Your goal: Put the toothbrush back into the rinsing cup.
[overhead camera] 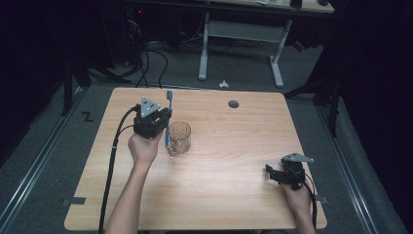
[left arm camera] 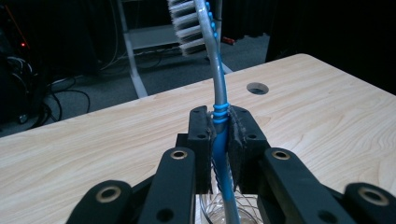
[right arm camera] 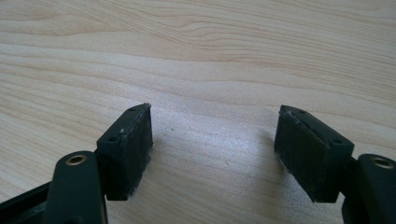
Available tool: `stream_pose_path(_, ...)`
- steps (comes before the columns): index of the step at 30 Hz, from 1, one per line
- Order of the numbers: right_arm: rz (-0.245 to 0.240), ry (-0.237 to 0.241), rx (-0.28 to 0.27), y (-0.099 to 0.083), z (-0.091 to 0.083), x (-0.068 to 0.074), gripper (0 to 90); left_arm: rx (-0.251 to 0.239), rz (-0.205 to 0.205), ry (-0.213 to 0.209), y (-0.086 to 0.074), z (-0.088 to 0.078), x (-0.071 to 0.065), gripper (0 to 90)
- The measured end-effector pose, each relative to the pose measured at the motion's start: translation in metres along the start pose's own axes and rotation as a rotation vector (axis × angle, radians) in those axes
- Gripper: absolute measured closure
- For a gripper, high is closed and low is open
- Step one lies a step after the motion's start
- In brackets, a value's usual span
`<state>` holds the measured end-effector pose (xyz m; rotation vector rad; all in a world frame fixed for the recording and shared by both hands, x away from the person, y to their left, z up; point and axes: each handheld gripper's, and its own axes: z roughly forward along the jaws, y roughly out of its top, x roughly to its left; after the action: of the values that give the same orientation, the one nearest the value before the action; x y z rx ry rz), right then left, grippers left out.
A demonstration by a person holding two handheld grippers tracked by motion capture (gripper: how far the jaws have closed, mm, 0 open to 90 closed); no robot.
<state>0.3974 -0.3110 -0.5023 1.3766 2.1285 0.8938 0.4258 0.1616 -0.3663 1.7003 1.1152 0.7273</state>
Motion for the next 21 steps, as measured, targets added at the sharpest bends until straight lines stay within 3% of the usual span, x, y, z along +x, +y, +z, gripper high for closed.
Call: stream_pose_path(21,0.0,0.0,0.0,0.0,0.0,0.0,28.2,-0.038,-0.003,0.016,-0.005,0.0056,-0.0042,80.0)
